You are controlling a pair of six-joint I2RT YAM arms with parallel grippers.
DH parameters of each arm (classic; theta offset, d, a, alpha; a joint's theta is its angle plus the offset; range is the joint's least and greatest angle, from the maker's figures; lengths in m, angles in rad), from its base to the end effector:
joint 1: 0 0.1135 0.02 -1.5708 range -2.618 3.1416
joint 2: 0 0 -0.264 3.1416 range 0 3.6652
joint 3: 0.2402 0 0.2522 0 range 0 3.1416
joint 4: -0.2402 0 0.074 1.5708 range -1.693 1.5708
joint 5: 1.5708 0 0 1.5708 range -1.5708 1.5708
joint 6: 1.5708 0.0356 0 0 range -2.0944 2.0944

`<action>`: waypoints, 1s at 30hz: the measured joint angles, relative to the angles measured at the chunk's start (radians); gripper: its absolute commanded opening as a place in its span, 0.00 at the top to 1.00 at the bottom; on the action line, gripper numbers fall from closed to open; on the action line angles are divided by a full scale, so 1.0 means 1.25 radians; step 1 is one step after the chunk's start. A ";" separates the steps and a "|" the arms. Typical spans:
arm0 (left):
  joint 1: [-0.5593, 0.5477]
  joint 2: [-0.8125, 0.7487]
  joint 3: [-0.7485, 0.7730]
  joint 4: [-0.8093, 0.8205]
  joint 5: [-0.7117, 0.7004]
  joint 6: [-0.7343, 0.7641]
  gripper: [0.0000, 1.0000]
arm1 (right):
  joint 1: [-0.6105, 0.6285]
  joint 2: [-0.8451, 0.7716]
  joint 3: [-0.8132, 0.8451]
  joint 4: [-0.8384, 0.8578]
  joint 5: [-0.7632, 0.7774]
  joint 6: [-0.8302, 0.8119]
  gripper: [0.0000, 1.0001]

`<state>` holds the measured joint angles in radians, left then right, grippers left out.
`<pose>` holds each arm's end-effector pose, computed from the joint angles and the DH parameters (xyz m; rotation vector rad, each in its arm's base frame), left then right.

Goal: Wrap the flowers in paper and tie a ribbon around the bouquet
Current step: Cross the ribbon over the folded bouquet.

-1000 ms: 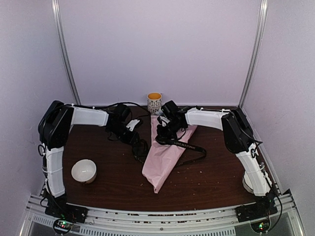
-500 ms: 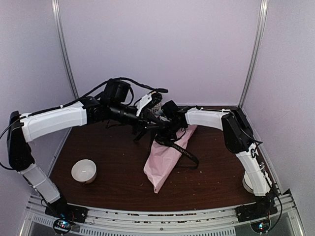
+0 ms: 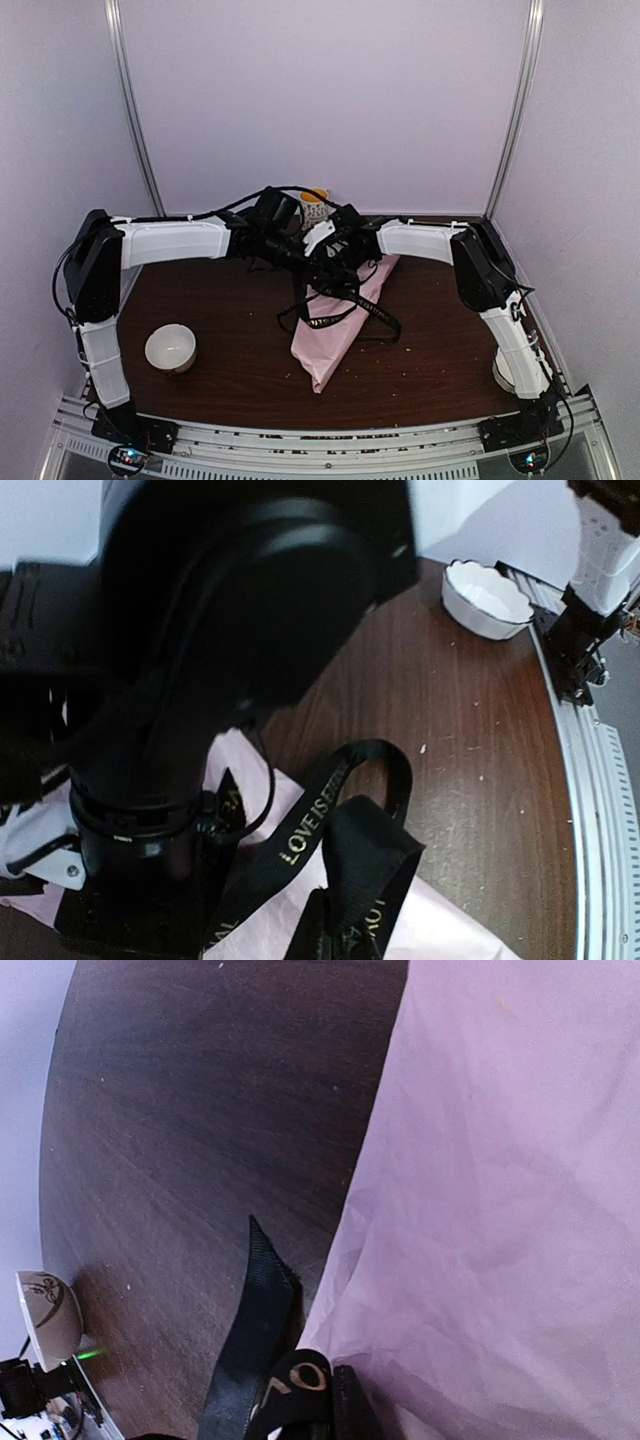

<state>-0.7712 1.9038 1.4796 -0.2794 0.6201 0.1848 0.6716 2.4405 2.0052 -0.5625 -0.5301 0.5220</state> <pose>0.2959 -0.3165 0.2502 1.3553 1.8775 -1.0090 0.4005 0.3413 0.1469 -0.4266 2.7375 1.0773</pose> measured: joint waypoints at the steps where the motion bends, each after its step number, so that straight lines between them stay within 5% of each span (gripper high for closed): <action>1: 0.003 0.015 0.001 -0.002 -0.011 -0.001 1.00 | 0.000 -0.001 -0.001 0.001 -0.004 0.000 0.90; 11: 0.009 0.066 0.003 0.004 -0.061 -0.010 0.91 | -0.003 -0.046 -0.029 0.017 -0.013 0.008 0.74; 20: 0.052 0.086 -0.036 0.076 -0.083 -0.076 0.50 | -0.015 -0.052 -0.034 0.045 -0.011 0.030 0.71; 30: 0.070 0.090 -0.042 0.091 -0.124 -0.111 0.41 | -0.027 -0.052 -0.039 0.066 -0.019 0.046 0.75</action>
<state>-0.6838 2.0163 1.4269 -0.1661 0.4656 0.0460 0.6380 2.3749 1.9564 -0.4805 -0.5541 0.5800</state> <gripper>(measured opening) 0.555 0.260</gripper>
